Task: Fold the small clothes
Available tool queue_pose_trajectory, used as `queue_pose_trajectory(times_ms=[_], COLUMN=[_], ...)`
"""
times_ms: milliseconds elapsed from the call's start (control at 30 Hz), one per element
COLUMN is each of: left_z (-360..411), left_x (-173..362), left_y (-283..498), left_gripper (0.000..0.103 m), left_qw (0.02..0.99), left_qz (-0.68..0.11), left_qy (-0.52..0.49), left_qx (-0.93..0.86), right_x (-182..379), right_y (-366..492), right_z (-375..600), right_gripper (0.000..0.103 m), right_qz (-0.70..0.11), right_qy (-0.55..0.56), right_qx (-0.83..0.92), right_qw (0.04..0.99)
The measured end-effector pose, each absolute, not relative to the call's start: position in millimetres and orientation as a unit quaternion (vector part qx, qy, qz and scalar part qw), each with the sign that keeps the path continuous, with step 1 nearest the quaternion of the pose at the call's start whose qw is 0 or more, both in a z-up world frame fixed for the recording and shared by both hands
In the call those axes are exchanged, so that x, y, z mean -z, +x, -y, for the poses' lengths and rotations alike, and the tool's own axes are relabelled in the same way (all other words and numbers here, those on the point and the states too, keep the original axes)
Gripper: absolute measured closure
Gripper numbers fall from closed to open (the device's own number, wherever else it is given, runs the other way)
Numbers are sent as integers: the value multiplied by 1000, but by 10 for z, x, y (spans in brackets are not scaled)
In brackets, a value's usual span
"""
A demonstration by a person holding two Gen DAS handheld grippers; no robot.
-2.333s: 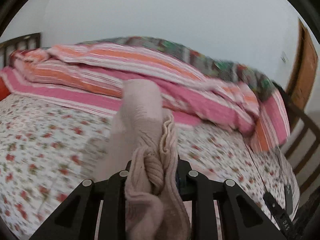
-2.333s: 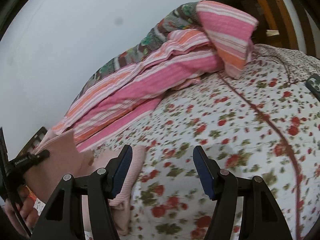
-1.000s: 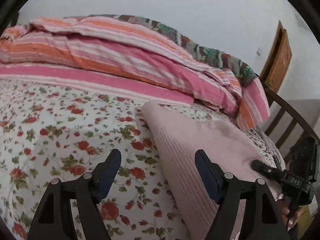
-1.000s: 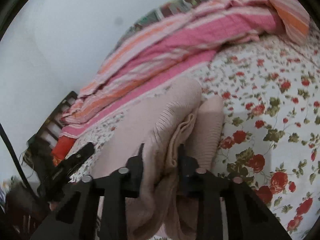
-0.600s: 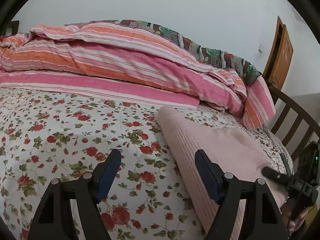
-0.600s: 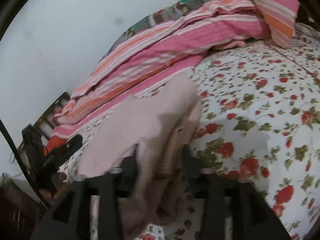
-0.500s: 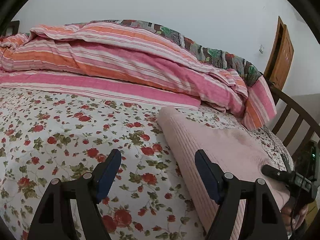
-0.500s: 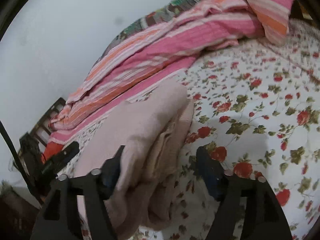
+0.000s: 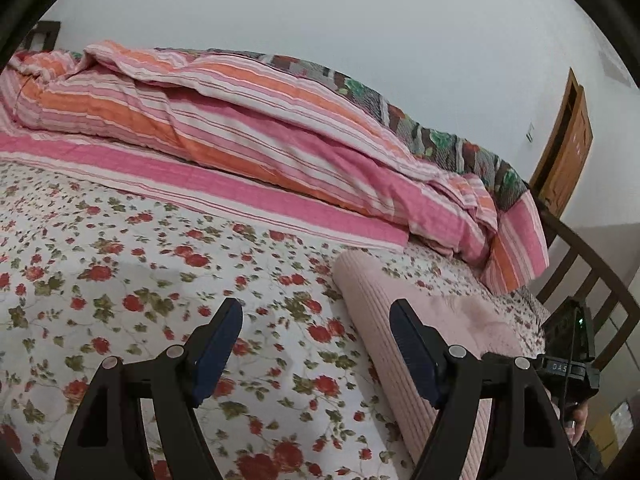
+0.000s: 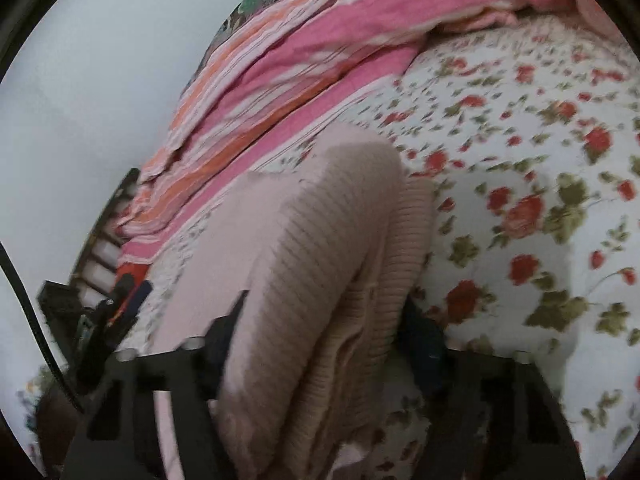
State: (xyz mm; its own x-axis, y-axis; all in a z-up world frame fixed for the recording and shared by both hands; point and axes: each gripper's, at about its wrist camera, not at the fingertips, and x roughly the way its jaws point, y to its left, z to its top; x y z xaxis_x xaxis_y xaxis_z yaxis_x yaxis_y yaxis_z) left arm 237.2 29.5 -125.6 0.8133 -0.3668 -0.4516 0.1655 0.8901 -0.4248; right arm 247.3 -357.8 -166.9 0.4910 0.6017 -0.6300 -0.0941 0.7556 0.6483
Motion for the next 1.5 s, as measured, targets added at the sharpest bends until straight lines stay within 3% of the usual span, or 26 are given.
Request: queue_pose_trajectory(times_ms=[133,233,567,800,900,1000,1133,1267,1500], left_z=[-399,-459,-755,-1011,-1111,-1166,-1124,-1022,-698], left_x=[1230,1209,1138,1098,1120,1153,1192,1248,1311], left_y=[2345,2310,2183,2097,2122,2155,2190,2280,2368], left_gripper=[29,29,29,29,29,29,29,29,29], left_qw=[933,934,930,926,927,926,930,925,924], left_qz=[-265,-262,-269,-258,-259,-263,-272,-290,-306], left_qy=[-200,-201,-216,-248,-251,-253,-232,-226,-199], left_qx=[139,136,128,119,103,93,84,96,112], right_x=[1628,1398,216,-167,-114,111,707,1447,1324], right_y=[2493,2427,2296,2452,2709,2985,3271,3426,3048], right_z=[3593,3570,2973,2542,2291,2204,2377,2718,2916], right_gripper=[65,68,71,71,71,71,67,65,62], right_qz=[-462,-447,-385,-362,-371,-373,-376,-448,-408], right_qy=[304,302,209,159,182,275,361,313,255], right_qx=[-220,-216,-143,-86,-120,-213,-252,-138,-146], right_qw=[804,814,887,915,903,860,815,826,865])
